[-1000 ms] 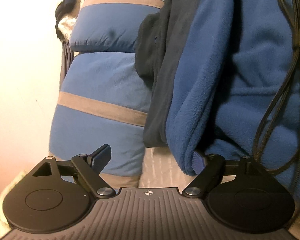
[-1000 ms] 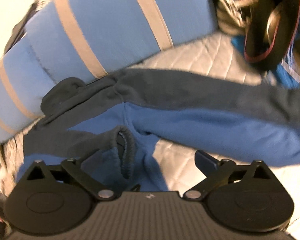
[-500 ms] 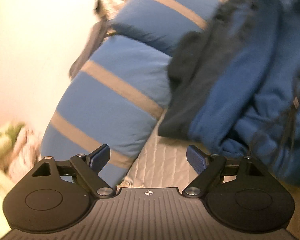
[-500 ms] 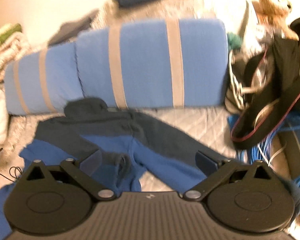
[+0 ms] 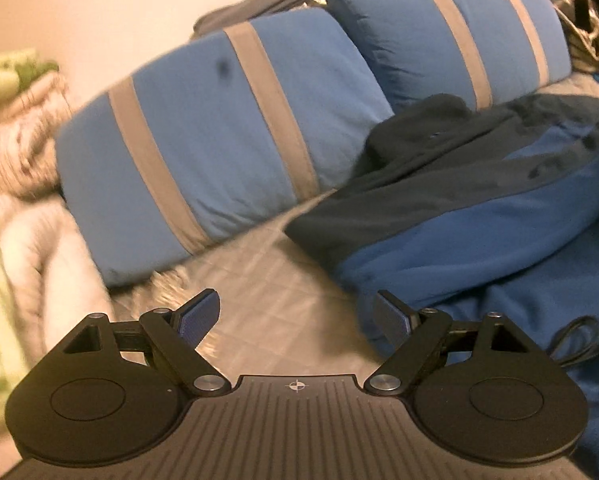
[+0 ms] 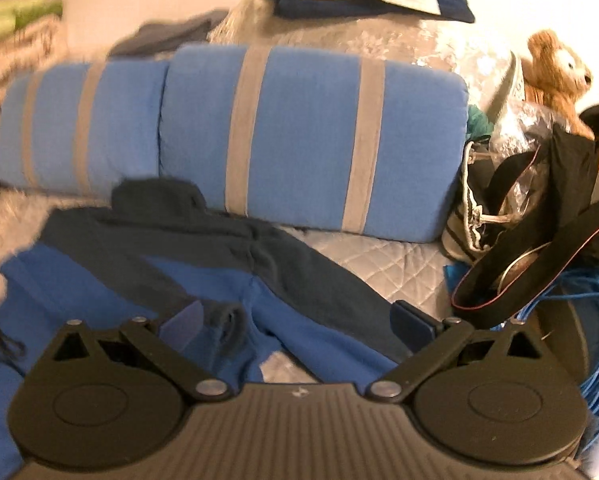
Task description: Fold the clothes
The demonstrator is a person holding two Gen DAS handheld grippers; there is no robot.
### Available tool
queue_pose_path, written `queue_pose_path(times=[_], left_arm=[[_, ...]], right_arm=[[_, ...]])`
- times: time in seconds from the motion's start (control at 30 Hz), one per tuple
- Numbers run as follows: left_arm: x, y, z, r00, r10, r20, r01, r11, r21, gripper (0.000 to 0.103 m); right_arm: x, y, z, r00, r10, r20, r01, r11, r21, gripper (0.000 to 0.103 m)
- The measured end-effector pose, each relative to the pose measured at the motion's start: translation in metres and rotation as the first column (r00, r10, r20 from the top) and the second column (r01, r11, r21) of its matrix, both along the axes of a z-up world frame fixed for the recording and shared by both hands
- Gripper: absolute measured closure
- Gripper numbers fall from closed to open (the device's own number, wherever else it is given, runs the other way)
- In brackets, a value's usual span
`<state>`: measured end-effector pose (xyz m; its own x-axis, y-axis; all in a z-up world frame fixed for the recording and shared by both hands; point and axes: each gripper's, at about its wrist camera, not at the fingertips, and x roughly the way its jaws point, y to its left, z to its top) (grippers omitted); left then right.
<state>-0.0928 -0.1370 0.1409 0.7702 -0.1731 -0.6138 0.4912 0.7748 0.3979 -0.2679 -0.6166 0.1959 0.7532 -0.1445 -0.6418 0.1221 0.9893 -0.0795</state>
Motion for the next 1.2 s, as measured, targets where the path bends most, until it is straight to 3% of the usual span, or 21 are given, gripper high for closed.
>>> queue_pose_path(times=[0.27, 0.6, 0.97, 1.2], left_arm=[[-0.007, -0.013, -0.010, 0.999, 0.009, -0.053, -0.012, 0.998, -0.066, 0.019], [-0.012, -0.028, 0.004, 0.999, -0.020, -0.032, 0.018, 0.998, -0.060, 0.019], [-0.011, -0.072, 0.094, 0.989, -0.107, 0.102, 0.117, 0.989, -0.094, 0.019], [-0.014, -0.107, 0.149, 0.968, -0.166, 0.190, 0.188, 0.977, -0.104, 0.019]], right_arm=[[0.008, 0.039, -0.027, 0.999, 0.019, -0.049, -0.025, 0.994, -0.108, 0.000], [0.001, 0.025, -0.041, 0.998, -0.026, -0.053, 0.019, 0.991, -0.131, 0.000], [-0.034, -0.054, -0.053, 0.983, -0.184, 0.024, 0.185, 0.980, -0.072, 0.000], [-0.071, -0.127, -0.049, 0.937, -0.316, 0.149, 0.319, 0.948, 0.006, 0.000]])
